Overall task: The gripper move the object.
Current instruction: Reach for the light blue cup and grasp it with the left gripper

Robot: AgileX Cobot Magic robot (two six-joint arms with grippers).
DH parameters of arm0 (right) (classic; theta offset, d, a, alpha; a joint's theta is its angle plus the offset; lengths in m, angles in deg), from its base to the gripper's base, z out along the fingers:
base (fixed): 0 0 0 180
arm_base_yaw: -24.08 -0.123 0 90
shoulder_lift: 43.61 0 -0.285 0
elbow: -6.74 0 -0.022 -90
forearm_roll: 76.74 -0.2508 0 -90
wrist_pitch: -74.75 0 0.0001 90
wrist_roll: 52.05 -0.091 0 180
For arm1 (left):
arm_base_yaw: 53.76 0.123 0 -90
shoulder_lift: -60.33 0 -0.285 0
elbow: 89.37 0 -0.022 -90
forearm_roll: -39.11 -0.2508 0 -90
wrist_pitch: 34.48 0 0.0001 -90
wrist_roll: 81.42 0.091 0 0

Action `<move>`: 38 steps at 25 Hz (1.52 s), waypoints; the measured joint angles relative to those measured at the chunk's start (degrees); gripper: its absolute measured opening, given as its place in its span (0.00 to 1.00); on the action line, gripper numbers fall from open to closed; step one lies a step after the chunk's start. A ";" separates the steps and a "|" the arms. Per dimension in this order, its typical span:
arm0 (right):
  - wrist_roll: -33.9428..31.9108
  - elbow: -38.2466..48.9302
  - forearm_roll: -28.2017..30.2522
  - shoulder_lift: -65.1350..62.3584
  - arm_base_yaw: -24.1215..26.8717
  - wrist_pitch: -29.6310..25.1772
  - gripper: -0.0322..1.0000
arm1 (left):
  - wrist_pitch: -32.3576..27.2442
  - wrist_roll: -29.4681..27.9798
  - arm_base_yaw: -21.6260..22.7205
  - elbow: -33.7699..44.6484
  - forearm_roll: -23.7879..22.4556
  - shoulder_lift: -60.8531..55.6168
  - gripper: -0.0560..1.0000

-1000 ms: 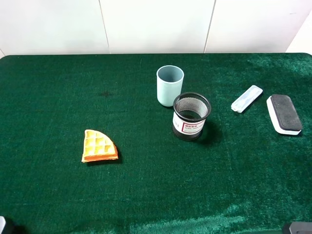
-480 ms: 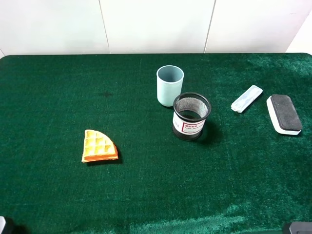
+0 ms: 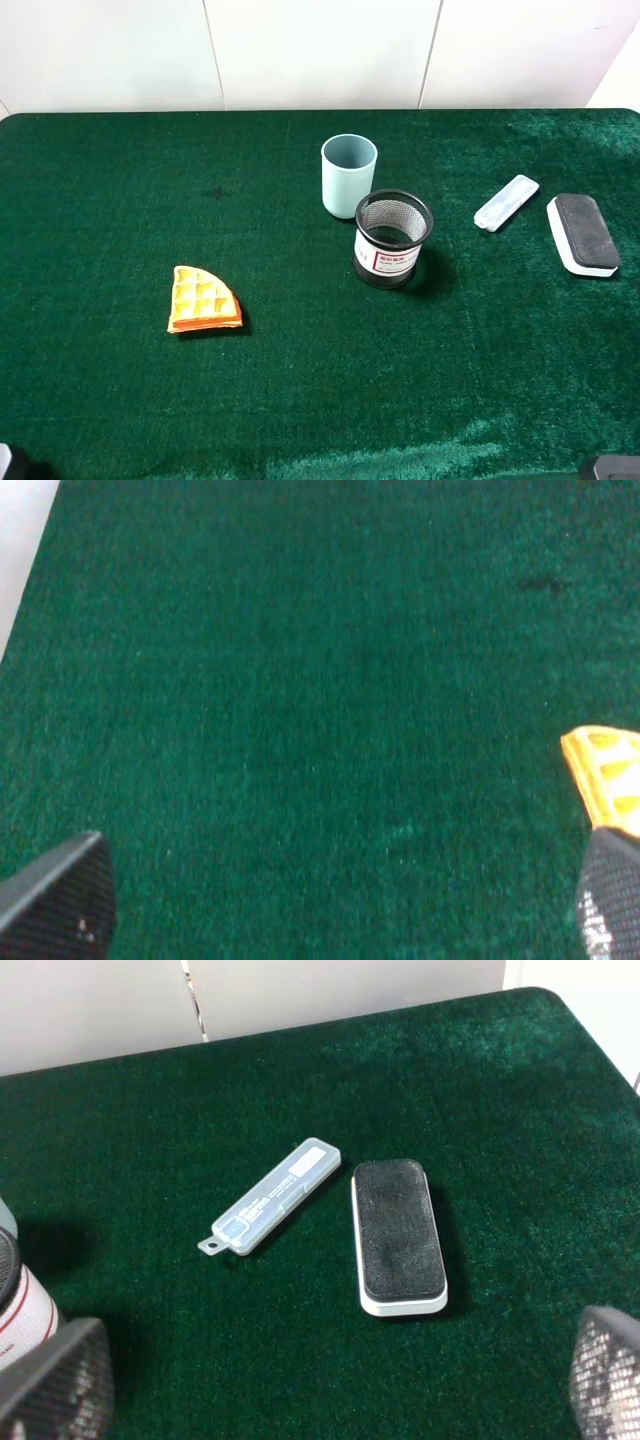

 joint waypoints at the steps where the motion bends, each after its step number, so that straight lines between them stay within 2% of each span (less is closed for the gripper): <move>1: 0.00 0.00 0.00 0.00 0.00 0.00 0.70 | 0.00 0.36 0.00 -1.04 0.00 1.80 0.93; 9: 0.00 0.00 0.00 0.00 0.00 0.00 0.70 | 0.00 3.52 0.00 -8.63 3.12 16.31 0.93; 18: 0.00 0.00 0.00 0.00 0.00 0.00 0.70 | 1.27 4.32 -0.22 -12.87 7.51 27.54 0.93; 38: 0.00 0.00 0.00 0.00 0.00 0.07 0.70 | 6.78 4.42 -12.52 -22.60 7.99 53.41 0.93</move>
